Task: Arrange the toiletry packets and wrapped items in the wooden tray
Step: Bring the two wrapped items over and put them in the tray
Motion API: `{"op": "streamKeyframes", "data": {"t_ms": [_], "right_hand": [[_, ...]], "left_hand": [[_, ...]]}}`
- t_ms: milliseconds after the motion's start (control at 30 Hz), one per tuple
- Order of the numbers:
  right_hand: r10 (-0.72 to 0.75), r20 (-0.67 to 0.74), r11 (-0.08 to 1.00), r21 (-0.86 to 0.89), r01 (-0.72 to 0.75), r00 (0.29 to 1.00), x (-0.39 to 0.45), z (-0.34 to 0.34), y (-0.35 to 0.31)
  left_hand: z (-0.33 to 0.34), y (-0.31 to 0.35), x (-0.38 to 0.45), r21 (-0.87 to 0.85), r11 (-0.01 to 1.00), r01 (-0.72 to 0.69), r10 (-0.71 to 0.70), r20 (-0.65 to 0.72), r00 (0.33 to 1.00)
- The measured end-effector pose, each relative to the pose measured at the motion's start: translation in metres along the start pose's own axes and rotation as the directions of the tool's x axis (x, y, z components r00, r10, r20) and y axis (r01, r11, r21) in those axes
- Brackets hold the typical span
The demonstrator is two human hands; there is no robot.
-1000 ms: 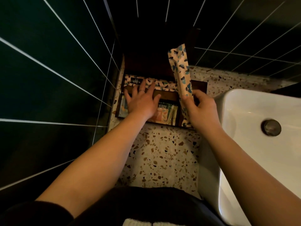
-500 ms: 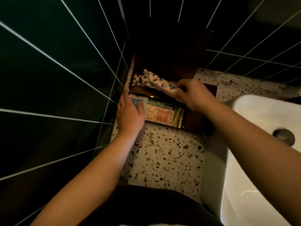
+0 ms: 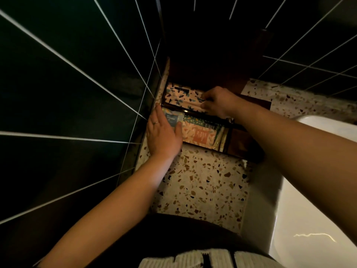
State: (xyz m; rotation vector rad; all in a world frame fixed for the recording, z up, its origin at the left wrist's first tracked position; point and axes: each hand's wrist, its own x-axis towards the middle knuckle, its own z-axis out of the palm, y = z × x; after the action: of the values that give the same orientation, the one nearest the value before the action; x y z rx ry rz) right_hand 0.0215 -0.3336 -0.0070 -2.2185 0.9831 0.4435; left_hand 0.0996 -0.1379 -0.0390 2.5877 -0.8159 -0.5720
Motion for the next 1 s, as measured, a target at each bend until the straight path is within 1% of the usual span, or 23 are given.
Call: {"op": "streamKeyframes", "data": {"t_ms": [100, 133, 200, 233, 267, 367, 467, 667, 867, 933, 1000], "right_hand": [[-0.064, 0.014, 0.991, -0.12, 0.065, 0.998, 0.0, 0.003, 0.0], [-0.097, 0.0, 0.976, -0.195, 0.096, 0.995, -0.001, 0.004, -0.001], [-0.173, -0.054, 0.911, -0.388, 0.139, 0.983, -0.005, 0.009, -0.005], [-0.201, -0.082, 0.882, -0.45, 0.143, 0.976, -0.008, 0.011, -0.006], [-0.205, -0.107, 0.876, -0.464, 0.134, 0.973, -0.01, 0.013, -0.007], [-0.168, -0.183, 0.923, -0.374, 0.089, 0.969, -0.017, 0.015, -0.01], [-0.169, -0.252, 0.947, -0.309, 0.086, 0.953, -0.025, 0.018, -0.008], [-0.167, -0.303, 0.965, -0.246, 0.092, 0.938, -0.026, 0.029, -0.001], [-0.151, -0.271, 0.955, -0.288, 0.07, 0.951, -0.025, 0.036, 0.0], [-0.155, -0.248, 0.958, -0.275, 0.084, 0.956, -0.025, 0.036, 0.001], [-0.162, -0.223, 0.967, -0.228, 0.111, 0.961, -0.028, 0.033, 0.0]], "left_hand": [[0.0, 0.0, 0.0, 0.001, 1.0, -0.004, 0.004, -0.002, 1.0], [0.0, 0.0, 0.0, 0.001, 1.0, -0.004, 0.004, -0.003, 1.0], [0.0, 0.0, 0.0, 0.001, 1.0, -0.004, 0.004, -0.003, 1.0], [0.0, 0.0, 0.0, 0.001, 1.0, -0.006, 0.006, -0.004, 1.0], [0.001, 0.0, 0.0, 0.001, 1.0, -0.008, 0.008, -0.007, 1.0], [0.001, 0.0, 0.0, 0.003, 1.0, -0.005, 0.005, -0.012, 1.0], [0.001, 0.0, 0.001, 0.003, 1.0, -0.006, 0.006, -0.012, 1.0], [0.001, -0.001, 0.0, 0.005, 1.0, -0.017, 0.017, -0.015, 1.0], [0.001, 0.0, -0.001, 0.0, 1.0, -0.013, 0.013, -0.014, 1.0], [0.001, 0.0, 0.0, -0.002, 1.0, -0.01, 0.01, -0.009, 1.0], [0.0, 0.001, 0.001, -0.003, 1.0, 0.001, -0.001, -0.003, 1.0]]}}
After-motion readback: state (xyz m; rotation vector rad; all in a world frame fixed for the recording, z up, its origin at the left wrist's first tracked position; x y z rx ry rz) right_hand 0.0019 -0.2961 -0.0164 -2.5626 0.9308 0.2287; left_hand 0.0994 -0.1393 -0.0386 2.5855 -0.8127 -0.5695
